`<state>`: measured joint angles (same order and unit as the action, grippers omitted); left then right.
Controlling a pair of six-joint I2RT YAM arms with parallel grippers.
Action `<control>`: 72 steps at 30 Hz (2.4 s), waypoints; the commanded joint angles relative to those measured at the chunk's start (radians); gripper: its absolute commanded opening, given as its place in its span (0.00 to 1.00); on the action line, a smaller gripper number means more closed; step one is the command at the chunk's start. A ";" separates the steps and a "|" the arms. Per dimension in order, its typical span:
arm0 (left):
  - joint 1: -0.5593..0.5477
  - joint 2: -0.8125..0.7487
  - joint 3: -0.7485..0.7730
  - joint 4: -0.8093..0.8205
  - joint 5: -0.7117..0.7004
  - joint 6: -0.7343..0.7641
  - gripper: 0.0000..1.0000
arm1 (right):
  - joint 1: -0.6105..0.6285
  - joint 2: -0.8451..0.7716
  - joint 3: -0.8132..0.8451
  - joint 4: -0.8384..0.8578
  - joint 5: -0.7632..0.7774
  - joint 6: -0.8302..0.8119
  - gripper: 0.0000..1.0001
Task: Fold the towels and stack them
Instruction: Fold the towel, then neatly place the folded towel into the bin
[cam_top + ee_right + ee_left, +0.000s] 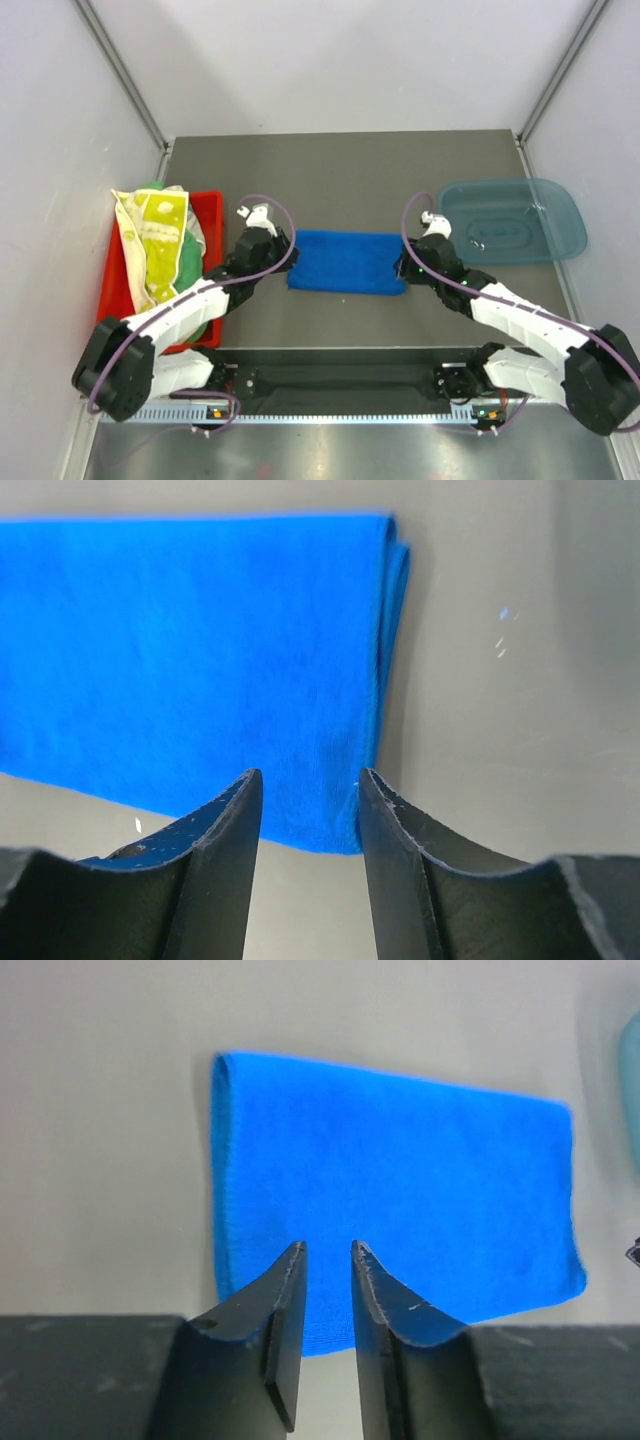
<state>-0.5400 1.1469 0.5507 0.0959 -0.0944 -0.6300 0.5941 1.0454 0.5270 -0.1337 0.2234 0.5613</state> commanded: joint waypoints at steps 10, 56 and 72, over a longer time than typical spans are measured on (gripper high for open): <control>-0.043 0.208 -0.037 -0.027 -0.094 -0.082 0.19 | 0.049 0.122 -0.096 0.121 -0.021 0.075 0.42; -0.044 -0.277 0.201 -0.515 -0.004 0.067 0.35 | 0.124 0.581 0.306 -0.064 0.159 0.031 0.31; -0.044 -0.392 0.247 -0.627 0.024 0.148 0.34 | 0.150 0.558 0.599 -0.472 0.459 -0.187 0.00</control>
<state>-0.5823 0.7792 0.7502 -0.5041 -0.0875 -0.5148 0.7261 1.6405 1.0489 -0.4904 0.5640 0.4496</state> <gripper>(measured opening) 0.347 0.070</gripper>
